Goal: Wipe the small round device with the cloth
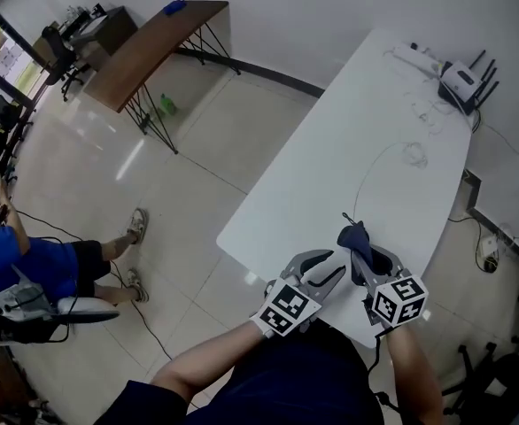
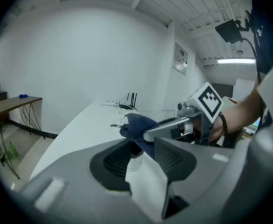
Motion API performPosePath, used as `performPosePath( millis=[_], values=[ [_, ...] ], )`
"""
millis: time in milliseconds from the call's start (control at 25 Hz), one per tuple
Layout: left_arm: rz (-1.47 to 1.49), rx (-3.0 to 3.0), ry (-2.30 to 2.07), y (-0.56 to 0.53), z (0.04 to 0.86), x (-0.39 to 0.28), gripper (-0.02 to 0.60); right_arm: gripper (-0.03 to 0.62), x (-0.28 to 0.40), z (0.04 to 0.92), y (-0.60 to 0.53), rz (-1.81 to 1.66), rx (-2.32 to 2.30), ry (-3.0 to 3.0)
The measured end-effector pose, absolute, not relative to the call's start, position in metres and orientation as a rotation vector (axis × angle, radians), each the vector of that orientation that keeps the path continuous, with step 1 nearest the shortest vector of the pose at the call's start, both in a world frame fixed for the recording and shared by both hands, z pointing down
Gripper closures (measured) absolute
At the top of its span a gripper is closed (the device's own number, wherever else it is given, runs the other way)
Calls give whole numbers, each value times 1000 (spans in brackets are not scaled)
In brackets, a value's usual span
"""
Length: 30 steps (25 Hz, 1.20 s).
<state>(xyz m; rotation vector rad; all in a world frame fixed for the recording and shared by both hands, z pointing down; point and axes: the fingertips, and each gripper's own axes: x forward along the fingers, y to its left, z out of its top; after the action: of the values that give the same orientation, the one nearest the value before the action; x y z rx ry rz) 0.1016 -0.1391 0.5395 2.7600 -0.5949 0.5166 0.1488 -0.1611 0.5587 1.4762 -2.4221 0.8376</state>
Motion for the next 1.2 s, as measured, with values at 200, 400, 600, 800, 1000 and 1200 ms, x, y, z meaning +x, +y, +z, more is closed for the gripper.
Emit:
performPosePath(
  millis=[200, 400, 600, 800, 1000, 1200],
  values=[
    [603, 2784, -511, -152, 562, 123, 425, 502, 159, 566, -176, 1059, 1489, -2420],
    [657, 2749, -498, -164, 578, 132, 425, 503, 201, 565, -187, 1185, 1656, -2418],
    [697, 2729, -467, -166, 592, 144, 425, 503, 229, 602, -186, 1618, 1698, -2388],
    [721, 2721, -456, -168, 598, 149, 424, 503, 228, 658, -175, 2048, 1634, -2245],
    [725, 2717, -463, -167, 597, 149, 423, 503, 229, 698, -169, 2075, 1620, -2073],
    [719, 2712, -492, -163, 593, 144, 425, 503, 237, 682, -174, 1864, 1697, -2077]
  ],
)
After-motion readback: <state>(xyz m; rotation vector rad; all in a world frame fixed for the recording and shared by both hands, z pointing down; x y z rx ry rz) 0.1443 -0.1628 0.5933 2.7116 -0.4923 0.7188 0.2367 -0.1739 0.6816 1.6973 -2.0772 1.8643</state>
